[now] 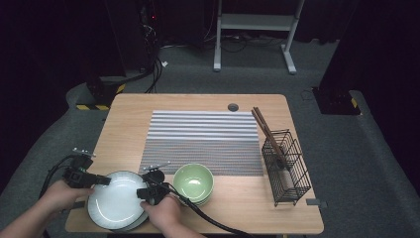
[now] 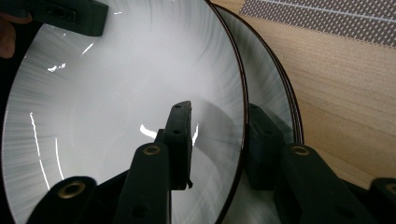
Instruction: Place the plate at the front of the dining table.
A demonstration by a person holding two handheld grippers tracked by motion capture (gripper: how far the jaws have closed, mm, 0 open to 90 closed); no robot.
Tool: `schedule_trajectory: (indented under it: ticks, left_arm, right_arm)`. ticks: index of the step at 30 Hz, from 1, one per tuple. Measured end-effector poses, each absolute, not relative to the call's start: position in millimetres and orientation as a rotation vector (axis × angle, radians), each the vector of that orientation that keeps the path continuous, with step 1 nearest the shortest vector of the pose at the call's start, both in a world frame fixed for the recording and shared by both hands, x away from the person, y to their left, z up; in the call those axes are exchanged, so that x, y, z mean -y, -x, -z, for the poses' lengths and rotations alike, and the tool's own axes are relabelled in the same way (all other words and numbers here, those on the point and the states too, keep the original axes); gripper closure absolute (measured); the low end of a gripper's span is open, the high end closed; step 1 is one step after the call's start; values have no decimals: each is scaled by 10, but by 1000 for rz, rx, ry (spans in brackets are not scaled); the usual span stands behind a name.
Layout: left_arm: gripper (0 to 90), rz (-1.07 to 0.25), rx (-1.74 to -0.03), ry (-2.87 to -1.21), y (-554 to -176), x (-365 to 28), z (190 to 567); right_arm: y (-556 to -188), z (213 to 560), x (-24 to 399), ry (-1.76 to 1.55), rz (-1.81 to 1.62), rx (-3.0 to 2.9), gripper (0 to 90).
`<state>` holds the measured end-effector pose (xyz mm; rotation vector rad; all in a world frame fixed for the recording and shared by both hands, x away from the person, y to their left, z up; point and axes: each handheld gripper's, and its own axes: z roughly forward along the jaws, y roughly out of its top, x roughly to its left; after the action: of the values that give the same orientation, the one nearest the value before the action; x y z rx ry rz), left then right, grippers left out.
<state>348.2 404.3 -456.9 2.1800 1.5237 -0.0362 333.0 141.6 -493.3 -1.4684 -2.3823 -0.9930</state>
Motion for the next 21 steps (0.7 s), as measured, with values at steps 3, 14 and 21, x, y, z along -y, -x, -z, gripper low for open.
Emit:
schedule_trajectory:
  ticks: [3, 14, 21]
  left_arm:
    - [762, 46, -1525, -2168, -3478, -4048, 4572]
    - [751, 14, -1499, -2184, -3474, -4035, 4576]
    - [754, -2, -1479, -2189, -3464, -4032, 4576]
  right_arm:
    - [-3331, 4949, -1406, 1474, 1003, 2373, 709]
    - [-3344, 4947, -1403, 1484, 1000, 2377, 734]
    - [-3353, 4950, -1401, 1487, 1008, 2372, 740]
